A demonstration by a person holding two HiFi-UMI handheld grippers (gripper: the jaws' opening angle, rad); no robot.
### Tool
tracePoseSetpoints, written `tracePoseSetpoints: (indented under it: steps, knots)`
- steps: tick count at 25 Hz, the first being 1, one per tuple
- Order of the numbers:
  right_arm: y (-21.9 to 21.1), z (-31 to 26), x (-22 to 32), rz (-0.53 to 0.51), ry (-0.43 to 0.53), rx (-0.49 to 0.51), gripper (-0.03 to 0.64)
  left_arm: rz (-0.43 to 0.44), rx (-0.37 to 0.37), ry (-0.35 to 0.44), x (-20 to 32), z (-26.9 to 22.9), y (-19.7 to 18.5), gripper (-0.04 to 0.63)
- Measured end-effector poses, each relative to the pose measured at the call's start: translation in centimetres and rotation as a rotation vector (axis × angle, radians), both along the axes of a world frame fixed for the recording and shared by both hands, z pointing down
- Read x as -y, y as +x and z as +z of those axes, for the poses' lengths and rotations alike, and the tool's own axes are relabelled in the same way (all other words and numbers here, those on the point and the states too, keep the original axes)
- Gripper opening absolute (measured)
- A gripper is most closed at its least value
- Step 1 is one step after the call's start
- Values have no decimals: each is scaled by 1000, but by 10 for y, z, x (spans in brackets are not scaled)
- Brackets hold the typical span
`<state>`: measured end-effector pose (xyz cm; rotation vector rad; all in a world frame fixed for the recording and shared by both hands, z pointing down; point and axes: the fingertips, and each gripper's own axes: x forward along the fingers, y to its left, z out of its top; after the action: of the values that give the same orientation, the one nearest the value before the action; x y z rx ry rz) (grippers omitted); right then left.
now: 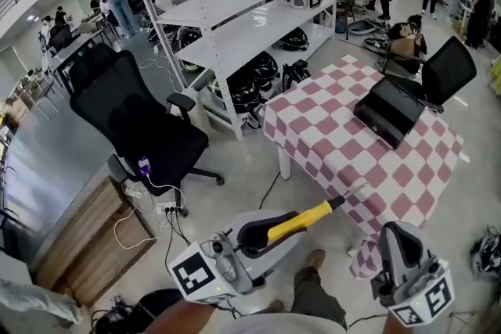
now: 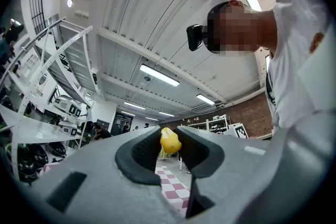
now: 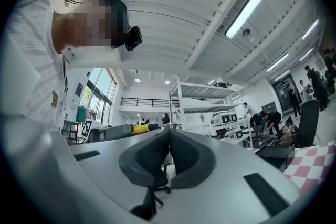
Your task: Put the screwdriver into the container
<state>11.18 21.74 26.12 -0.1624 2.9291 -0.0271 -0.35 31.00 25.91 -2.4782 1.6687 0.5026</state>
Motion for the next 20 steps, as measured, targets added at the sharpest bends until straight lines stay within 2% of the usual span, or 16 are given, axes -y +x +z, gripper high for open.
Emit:
tracePoseSetpoints:
  steps: [15,18,20]
  knots:
    - [-52,7,227,95,37,-54,11,104,35,-75,249,14,-68,98]
    - [-55,8,261,118,43,-59,11,124,63,-81,291,15,-75,98]
    - [-56,10,280,133,38,-63,11,149,89,-113,315,20,-77,98]
